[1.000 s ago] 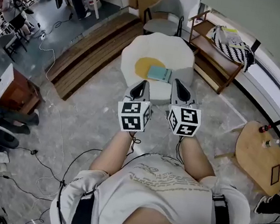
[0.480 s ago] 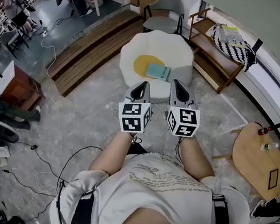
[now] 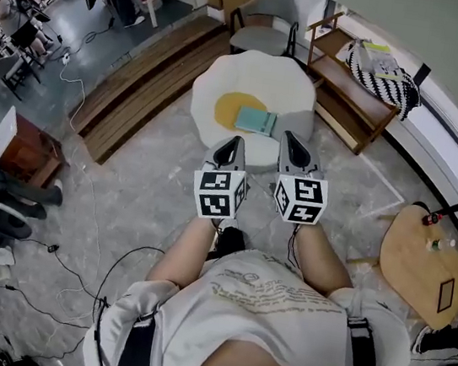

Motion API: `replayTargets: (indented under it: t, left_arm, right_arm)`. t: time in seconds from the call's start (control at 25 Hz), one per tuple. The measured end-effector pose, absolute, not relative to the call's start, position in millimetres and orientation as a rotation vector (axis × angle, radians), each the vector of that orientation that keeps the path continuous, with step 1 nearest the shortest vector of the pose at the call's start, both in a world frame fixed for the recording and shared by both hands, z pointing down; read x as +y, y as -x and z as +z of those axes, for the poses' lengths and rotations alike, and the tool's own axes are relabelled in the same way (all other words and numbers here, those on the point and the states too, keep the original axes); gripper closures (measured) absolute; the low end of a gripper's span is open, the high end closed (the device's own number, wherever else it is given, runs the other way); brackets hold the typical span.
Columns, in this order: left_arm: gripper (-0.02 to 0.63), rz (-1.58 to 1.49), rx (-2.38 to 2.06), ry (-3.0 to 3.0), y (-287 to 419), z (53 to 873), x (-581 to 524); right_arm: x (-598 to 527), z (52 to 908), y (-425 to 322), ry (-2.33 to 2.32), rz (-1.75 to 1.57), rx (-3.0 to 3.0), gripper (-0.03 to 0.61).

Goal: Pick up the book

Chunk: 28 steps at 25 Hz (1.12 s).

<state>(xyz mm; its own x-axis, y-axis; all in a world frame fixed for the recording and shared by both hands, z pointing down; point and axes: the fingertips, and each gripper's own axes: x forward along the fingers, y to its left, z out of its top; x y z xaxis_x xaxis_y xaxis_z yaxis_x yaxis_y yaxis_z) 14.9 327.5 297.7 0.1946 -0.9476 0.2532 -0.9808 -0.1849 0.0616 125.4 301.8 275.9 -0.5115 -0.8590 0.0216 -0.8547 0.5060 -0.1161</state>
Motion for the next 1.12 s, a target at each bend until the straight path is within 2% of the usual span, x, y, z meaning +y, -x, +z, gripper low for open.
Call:
replayTargets:
  t: [0.52, 0.92, 1.12]
  left_arm:
    - [0.594, 0.187, -1.775, -2.338, 37.1, 279.4, 227.6]
    - [0.594, 0.139, -1.739, -2.338, 101.1, 281.5, 192.8]
    - [0.594, 0.148, -1.712, -2.315, 111.5, 297.0, 180.9]
  right_arm:
    - [213.3, 255.6, -68.9, 1.613, -0.117, 2.663, 0.551]
    - [179.8, 246.8, -7.9, 1.645, -0.086, 2.650, 0.551]
    - [166.1, 260.3, -0.2, 1.671, -0.111, 2.666, 0.551]
